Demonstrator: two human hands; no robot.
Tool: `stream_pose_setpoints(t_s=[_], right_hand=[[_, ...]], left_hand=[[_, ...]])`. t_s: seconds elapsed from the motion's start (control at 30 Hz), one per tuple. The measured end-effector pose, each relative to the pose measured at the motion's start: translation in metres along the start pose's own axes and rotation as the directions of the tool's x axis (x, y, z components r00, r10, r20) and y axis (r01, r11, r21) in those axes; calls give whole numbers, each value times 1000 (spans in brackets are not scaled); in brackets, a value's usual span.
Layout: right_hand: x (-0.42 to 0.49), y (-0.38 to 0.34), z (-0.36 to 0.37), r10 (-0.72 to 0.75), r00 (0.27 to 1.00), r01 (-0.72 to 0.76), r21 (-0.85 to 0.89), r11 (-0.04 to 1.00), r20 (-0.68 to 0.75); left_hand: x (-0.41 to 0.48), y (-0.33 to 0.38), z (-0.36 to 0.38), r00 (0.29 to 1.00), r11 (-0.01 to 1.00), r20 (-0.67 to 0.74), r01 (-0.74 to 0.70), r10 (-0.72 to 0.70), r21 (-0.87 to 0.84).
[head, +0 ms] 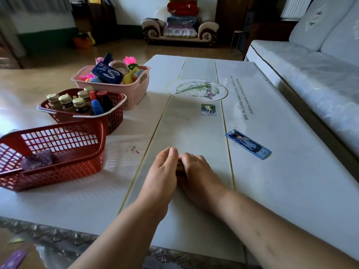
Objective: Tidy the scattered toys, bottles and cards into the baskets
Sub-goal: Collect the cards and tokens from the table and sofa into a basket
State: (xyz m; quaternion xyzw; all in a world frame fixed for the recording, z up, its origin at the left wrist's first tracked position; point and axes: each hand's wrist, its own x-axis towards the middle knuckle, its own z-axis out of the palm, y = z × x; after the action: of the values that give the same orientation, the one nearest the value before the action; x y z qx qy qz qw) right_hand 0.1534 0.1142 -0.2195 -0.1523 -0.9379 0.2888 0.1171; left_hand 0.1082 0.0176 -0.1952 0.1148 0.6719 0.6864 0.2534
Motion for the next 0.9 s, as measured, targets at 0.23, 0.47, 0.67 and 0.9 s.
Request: stream_pose_setpoints(t_s=[0.23,0.47,0.67,0.9], right_hand=[[21,-31,-27,-76,997,70,268,961,11],[100,33,-54,111,991,-117,-73,990,-76],[170,89,-46,403,915,-356,-423,833,25],[121,33,-26,145,986,-98,-407,908,87]], left_hand=[[12,30,-18,941,755,249,332,-228,-565],[36,52,-37,925,603,84,308,-370,-736],[36,57,-56,914,634,37,310,-405,-709],[32,57,-78,932,655,41,283,-360,-700]])
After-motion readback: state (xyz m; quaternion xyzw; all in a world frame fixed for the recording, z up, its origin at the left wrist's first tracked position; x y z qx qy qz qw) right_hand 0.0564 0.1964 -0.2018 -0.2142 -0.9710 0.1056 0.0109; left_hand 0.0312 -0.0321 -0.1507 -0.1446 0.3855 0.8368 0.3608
